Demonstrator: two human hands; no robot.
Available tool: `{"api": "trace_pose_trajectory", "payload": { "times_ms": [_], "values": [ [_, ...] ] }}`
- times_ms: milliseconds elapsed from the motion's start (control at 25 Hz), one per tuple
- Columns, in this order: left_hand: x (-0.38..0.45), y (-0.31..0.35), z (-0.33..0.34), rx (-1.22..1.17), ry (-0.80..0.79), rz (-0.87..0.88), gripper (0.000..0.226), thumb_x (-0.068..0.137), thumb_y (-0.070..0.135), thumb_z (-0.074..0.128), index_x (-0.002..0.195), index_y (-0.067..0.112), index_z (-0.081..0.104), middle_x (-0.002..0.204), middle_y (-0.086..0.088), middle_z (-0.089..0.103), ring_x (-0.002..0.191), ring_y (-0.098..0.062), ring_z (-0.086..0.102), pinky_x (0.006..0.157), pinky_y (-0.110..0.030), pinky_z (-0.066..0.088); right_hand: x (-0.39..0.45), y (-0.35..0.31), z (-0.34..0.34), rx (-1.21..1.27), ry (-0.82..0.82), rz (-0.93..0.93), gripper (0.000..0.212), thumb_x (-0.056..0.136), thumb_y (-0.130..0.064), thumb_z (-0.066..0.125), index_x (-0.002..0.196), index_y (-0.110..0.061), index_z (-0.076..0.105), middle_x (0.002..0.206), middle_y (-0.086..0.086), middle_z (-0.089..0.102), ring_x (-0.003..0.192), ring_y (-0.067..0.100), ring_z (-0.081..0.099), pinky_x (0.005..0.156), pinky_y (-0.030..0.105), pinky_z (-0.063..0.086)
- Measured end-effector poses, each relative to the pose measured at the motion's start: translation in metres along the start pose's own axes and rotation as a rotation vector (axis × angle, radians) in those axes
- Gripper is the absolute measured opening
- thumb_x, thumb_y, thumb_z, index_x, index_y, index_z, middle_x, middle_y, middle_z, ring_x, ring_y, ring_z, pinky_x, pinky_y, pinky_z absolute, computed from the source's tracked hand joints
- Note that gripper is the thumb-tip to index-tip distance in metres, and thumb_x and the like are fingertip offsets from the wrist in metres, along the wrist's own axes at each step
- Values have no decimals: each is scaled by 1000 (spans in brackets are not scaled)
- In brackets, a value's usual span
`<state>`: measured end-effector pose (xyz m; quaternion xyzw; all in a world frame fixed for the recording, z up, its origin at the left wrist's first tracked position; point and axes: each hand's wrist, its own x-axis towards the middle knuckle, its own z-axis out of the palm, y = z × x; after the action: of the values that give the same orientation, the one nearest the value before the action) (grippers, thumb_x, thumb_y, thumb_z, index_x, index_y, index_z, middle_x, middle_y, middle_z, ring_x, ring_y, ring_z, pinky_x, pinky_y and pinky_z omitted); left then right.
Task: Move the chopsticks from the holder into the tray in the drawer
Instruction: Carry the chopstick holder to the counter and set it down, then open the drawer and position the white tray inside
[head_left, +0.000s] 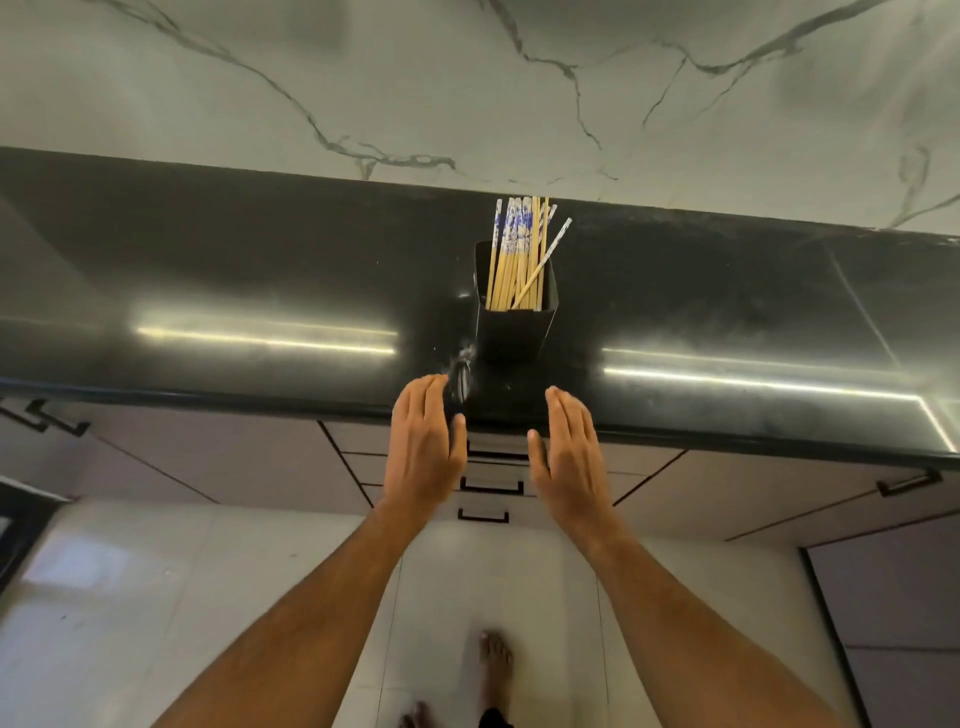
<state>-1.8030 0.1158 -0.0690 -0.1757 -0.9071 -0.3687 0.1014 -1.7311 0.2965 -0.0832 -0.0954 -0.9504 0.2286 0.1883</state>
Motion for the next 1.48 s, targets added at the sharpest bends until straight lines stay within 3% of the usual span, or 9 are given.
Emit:
{"api": "trace_pose_trajectory", "payload": {
  "times_ms": [360,440,520,640,760,1040,1240,1320,1480],
  "values": [
    [-50,-54,80,246,-399,84,35,101,14,51,135,3,54,127,-16,62,116,-29,60,107,-39,47,-35,53,64,-219,-424,-19,43,104,-18,56,144,-4,51,139,18,60,129,32,59,113,42,46],
    [-35,-56,103,307,-578,29,38,102,15,53,139,7,49,134,-16,58,116,-27,58,108,-38,46,-21,62,80,-269,-536,-18,49,104,-18,54,151,-9,43,152,15,50,138,30,50,119,41,37],
    [-20,-59,124,400,-683,-29,59,97,13,60,151,11,35,154,-15,41,136,-28,44,120,-40,30,-10,67,93,-347,-637,-20,63,103,-17,55,160,-17,27,166,8,31,151,27,32,125,41,24],
    [-14,-71,149,634,-645,145,71,94,10,64,155,14,29,160,-9,35,148,-28,31,125,-43,12,3,68,111,-444,-681,45,67,98,-13,62,157,-22,31,162,5,37,145,30,39,121,43,30],
    [-19,-75,160,699,-545,177,61,91,11,69,147,16,44,150,-7,50,143,-26,40,125,-42,16,11,62,124,-356,-589,166,28,105,-20,54,133,-19,56,132,9,64,120,30,61,105,39,49],
    [-23,-57,167,661,-472,31,46,95,14,67,138,17,53,144,-6,55,140,-26,42,122,-35,25,5,66,138,-361,-507,113,20,107,-32,46,112,-22,63,106,3,69,100,25,65,82,29,49],
    [-50,-53,158,459,-484,-42,49,97,13,61,144,17,48,154,-9,41,146,-28,28,125,-40,22,-15,59,122,-253,-590,173,30,107,-19,44,131,-9,60,129,17,61,121,38,55,111,48,43],
    [-67,-55,154,365,-435,-35,35,98,9,59,133,9,58,142,-15,55,137,-30,42,122,-41,27,-35,60,114,-221,-584,133,26,104,-4,44,122,1,62,122,23,64,115,41,58,104,50,45],
    [-115,-43,134,355,-430,-10,40,95,14,66,135,12,60,138,-9,61,142,-30,38,119,-39,34,-78,42,96,-220,-636,202,25,102,-18,61,126,-10,62,109,12,69,96,25,67,94,38,59]
  ]
}}
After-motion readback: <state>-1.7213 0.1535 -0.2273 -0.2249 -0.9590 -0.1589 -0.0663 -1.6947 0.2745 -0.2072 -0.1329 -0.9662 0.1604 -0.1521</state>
